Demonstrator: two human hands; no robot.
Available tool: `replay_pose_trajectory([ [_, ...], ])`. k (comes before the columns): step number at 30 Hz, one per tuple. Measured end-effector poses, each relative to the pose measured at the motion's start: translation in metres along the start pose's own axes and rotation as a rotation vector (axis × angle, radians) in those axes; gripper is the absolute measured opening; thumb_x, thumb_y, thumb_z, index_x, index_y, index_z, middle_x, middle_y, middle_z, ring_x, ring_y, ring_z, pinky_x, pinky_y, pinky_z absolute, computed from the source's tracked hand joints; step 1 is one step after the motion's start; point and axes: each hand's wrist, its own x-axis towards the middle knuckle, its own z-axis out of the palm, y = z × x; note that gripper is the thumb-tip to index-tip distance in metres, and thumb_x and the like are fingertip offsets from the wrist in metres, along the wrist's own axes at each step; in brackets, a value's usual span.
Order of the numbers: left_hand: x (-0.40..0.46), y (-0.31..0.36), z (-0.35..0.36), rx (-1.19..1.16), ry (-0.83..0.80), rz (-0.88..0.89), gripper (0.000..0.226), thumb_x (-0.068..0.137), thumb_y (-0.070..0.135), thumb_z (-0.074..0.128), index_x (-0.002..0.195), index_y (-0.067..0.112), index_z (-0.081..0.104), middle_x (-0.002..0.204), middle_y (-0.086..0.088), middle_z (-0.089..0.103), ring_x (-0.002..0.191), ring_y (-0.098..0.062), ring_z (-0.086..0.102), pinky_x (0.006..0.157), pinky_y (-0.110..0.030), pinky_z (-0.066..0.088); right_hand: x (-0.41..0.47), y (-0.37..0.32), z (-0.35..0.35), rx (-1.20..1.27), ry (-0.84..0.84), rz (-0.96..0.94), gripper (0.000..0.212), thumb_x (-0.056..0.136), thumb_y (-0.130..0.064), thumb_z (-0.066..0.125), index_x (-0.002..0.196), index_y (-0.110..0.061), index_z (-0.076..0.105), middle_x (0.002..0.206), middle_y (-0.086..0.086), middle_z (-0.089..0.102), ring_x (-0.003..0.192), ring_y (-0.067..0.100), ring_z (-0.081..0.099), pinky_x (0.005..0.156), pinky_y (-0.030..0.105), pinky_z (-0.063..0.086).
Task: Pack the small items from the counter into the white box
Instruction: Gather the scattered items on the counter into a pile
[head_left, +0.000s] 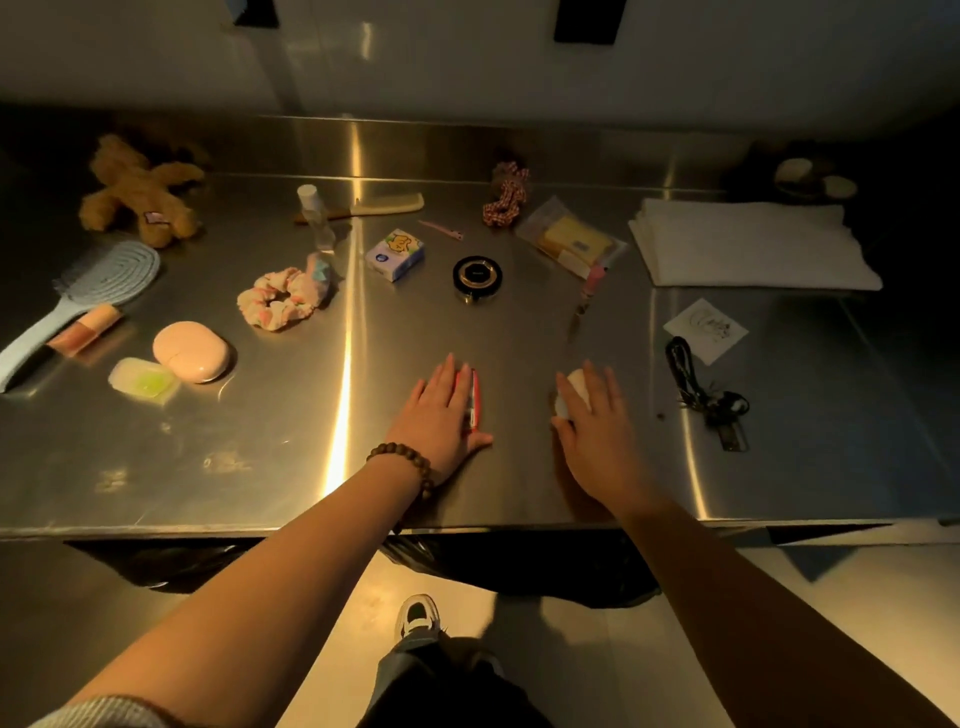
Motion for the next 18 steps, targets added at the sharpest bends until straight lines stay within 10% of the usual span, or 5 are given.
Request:
replay_pose_trajectory([
  [18, 0.127, -0.019, -0.018, 0.014, -0.018, 0.07, 0.093, 0.083, 0.069, 0.036, 0.147, 0.018, -0.01, 0.156, -0.004, -0.014, 0.142, -0.017, -0.01, 0.109, -0.032, -0.008, 0.133, -0.024, 0.004, 0.016, -0.022, -0.05, 0.058, 0.096, -0.041, 0.039, 0.149, -0.033, 0.014, 0.159, -0.003, 0.003, 0.145, 0.021, -0.004, 0.117, 0.048, 0.011],
])
